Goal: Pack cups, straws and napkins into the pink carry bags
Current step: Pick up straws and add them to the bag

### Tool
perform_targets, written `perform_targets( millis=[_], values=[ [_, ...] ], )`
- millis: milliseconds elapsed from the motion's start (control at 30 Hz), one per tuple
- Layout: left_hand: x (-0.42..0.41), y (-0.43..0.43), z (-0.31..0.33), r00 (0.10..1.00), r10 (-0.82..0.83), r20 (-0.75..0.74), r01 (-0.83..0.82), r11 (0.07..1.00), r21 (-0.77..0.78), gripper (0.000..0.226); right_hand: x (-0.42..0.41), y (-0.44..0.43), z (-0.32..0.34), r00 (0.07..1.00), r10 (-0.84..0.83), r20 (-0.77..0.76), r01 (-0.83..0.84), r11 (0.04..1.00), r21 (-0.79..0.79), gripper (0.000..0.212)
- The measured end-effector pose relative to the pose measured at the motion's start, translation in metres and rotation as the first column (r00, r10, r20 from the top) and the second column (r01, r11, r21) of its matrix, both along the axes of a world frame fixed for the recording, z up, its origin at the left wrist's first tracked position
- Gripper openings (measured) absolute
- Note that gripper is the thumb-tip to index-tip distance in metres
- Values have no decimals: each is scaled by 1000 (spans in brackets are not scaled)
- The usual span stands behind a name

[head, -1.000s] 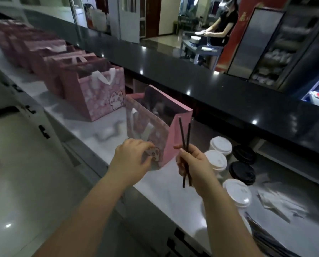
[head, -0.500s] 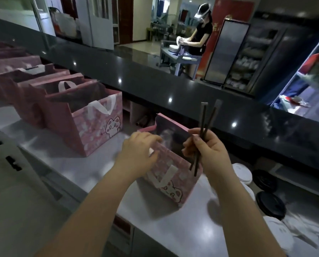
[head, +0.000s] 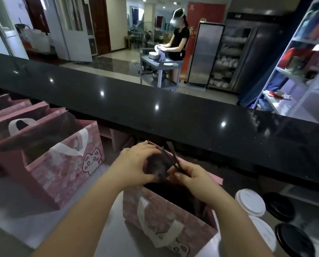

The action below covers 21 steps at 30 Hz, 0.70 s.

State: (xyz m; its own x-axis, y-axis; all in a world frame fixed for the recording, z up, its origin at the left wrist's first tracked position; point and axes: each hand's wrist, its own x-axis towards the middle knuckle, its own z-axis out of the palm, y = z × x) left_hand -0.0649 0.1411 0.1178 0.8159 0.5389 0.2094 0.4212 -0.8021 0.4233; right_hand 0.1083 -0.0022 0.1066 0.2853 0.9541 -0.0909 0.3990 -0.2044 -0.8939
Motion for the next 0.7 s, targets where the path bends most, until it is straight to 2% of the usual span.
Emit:
perform_targets(
  millis=[67,133,233,367,467,567,700],
  values=[
    [1,9,-2,996,-65,-63,61,996,-63,93,9,2,-6,987,15,157,1,995,-105,26],
    [1,18,-4,986,-127,-110,114,987,-115,108,16,6,-10,926,22,377,58,978,-200,18],
    [-3,27,-9,979,-183,-91,165,970,-178,117,14,15,-11,820,42,571,171,934,-315,23],
    [-9,29,-16,966,-234,-107,223,969,-109,110,1,23,-7,753,4,658,287,897,-335,29],
    [-8,28,-15,969,-204,-142,214,975,56,96,-13,18,5,734,-75,675,357,889,-288,35],
    [-7,22,-10,979,-186,-82,198,963,183,77,-33,5,18,729,-115,675,396,875,-279,38],
    [-8,7,-2,958,-287,-17,284,938,199,62,-74,-18,28,738,-205,642,458,852,-254,37]
  ],
)
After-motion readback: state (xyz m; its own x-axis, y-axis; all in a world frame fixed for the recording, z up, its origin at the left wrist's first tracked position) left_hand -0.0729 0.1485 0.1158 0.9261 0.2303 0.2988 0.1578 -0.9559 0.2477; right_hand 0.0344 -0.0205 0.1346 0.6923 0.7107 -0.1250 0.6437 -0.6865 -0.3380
